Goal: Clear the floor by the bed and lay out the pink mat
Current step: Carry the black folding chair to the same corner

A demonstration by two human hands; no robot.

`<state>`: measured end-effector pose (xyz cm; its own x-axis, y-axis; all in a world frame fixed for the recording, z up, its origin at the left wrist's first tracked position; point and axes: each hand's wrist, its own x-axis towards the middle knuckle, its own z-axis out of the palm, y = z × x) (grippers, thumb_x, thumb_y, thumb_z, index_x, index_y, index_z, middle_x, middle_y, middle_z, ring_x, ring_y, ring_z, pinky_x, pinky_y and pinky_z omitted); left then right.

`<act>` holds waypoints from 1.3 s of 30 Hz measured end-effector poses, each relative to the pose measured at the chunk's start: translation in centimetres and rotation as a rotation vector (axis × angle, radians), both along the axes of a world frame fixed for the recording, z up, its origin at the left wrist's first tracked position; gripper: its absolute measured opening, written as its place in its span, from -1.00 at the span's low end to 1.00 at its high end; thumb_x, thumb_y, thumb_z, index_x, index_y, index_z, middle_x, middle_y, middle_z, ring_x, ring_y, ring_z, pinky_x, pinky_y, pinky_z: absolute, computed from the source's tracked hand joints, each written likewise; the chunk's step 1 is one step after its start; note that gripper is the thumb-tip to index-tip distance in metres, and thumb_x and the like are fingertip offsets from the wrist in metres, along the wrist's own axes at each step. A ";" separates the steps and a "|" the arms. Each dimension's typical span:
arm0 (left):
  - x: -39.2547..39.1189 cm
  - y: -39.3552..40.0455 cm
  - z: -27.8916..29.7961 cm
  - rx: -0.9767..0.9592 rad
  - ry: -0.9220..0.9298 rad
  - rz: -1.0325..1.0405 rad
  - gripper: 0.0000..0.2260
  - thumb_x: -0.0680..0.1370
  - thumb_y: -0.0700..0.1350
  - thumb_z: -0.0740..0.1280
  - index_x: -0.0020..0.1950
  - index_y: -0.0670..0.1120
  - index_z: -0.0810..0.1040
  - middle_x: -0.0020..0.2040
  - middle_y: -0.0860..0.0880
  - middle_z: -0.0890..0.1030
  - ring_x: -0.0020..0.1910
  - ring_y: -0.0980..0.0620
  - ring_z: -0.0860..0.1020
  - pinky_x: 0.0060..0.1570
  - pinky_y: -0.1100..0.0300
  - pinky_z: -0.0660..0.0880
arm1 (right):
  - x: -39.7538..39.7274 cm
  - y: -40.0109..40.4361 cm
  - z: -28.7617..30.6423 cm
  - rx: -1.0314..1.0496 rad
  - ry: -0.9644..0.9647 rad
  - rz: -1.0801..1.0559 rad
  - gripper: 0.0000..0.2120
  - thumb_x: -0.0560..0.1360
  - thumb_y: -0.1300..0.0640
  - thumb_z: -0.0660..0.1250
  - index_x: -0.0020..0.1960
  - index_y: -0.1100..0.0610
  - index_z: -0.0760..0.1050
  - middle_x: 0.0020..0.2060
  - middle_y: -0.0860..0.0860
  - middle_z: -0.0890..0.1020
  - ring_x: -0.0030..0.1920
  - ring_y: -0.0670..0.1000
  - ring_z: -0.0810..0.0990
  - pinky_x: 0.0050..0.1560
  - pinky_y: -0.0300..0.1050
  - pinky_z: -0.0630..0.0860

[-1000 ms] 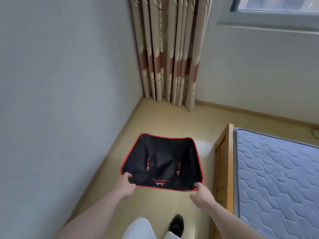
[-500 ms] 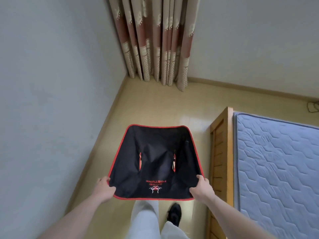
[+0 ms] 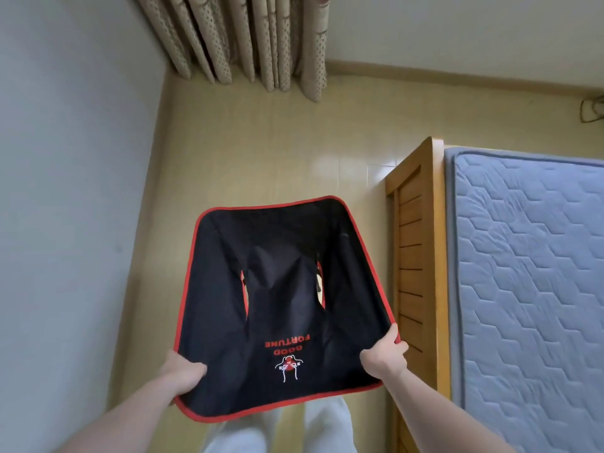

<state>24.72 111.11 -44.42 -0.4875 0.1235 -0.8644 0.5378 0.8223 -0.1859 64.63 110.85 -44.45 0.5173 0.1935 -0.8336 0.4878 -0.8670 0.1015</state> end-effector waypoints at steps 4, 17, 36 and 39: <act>-1.8 0.6 -1.2 -0.023 -0.049 -0.121 -0.58 0.39 -0.10 0.41 0.22 -0.16 0.44 -0.04 -0.16 0.62 -0.23 -0.19 0.64 -0.47 0.17 0.50 | 1.1 0.2 -0.8 0.009 -0.051 -0.037 -0.15 0.56 0.17 0.39 0.65 0.11 -0.08 0.42 0.20 0.42 0.25 0.23 0.59 0.16 0.08 0.63; -2.6 5.4 3.3 0.294 -0.126 0.399 -0.74 0.49 -0.18 0.49 0.15 -0.06 0.56 0.02 -0.12 0.68 -0.05 -0.21 0.65 -0.03 -0.07 0.61 | 1.9 1.4 3.6 0.178 0.159 -0.228 -0.77 0.57 0.20 0.24 0.22 0.08 0.48 0.02 0.06 0.63 0.03 0.11 0.64 -0.04 0.00 0.68; 7.5 13.2 14.2 0.634 -0.264 -0.257 -0.69 0.41 -0.37 0.37 0.06 -0.04 0.62 -0.10 -0.10 0.65 -0.08 -0.18 0.61 -0.01 0.04 0.56 | 0.0 -12.7 13.9 0.340 -0.029 -0.429 -0.77 0.49 0.25 0.27 0.14 0.11 0.48 0.06 0.12 0.64 0.02 0.18 0.64 0.00 0.05 0.66; 8.9 11.3 15.8 0.661 -0.295 -0.349 -0.69 0.43 -0.36 0.36 0.03 0.02 0.57 -0.08 -0.10 0.63 -0.08 -0.18 0.59 -0.03 0.07 0.52 | -0.8 -17.0 14.6 0.362 -0.049 -0.495 -0.76 0.46 0.21 0.29 0.13 0.09 0.49 0.04 0.10 0.66 0.01 0.17 0.65 0.07 0.08 0.66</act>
<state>33.58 122.45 -28.57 -0.0889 0.7580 -0.6462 0.7354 0.4875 0.4706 63.81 93.80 -29.87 0.6542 0.1868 -0.7329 0.0205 -0.9730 -0.2297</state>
